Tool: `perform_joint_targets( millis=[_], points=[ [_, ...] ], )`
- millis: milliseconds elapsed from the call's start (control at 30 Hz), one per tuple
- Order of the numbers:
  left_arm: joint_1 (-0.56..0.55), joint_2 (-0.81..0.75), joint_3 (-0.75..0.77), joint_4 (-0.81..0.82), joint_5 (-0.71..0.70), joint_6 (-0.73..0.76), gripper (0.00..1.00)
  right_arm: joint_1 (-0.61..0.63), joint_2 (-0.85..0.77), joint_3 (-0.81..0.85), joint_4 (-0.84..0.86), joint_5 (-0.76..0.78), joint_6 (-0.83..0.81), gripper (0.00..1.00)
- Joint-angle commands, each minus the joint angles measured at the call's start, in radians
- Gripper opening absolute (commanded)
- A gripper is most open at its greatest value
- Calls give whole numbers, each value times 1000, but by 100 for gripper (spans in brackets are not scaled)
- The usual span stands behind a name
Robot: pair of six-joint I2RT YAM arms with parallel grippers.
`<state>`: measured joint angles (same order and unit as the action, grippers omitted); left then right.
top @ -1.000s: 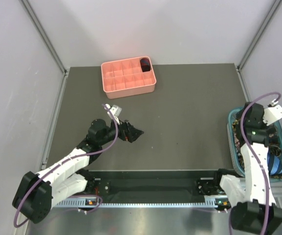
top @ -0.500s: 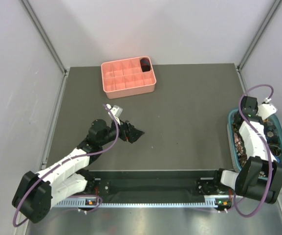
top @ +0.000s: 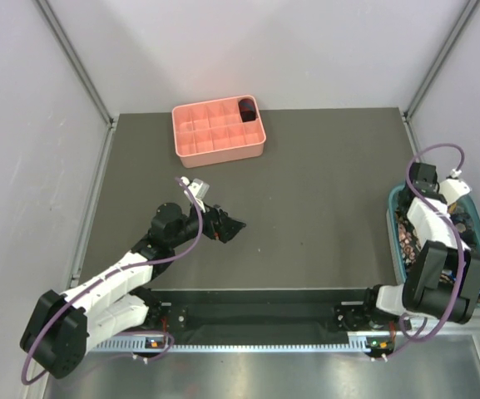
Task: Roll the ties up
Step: Grab a tie with the right arm, then move the tie to the center of the board
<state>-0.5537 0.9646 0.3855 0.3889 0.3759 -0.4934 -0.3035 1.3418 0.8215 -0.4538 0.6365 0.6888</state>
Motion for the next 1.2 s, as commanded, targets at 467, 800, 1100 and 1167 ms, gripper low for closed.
perform_joint_targets(
  millis=[467,800,1100,1167],
  points=[
    [-20,-12,36,15,-45,50,96,260,-536,223,73,-841,-348,45],
    [-23,-27,30,13,-58,55,96,330,-650,153,-11,-956,-433,100],
    [-31,-18,35,10,-66,59,97,334,-465,-39,56,-890,-324,88],
    [-32,-18,35,8,-68,59,97,339,-408,-62,113,-851,-304,88]
  ],
)
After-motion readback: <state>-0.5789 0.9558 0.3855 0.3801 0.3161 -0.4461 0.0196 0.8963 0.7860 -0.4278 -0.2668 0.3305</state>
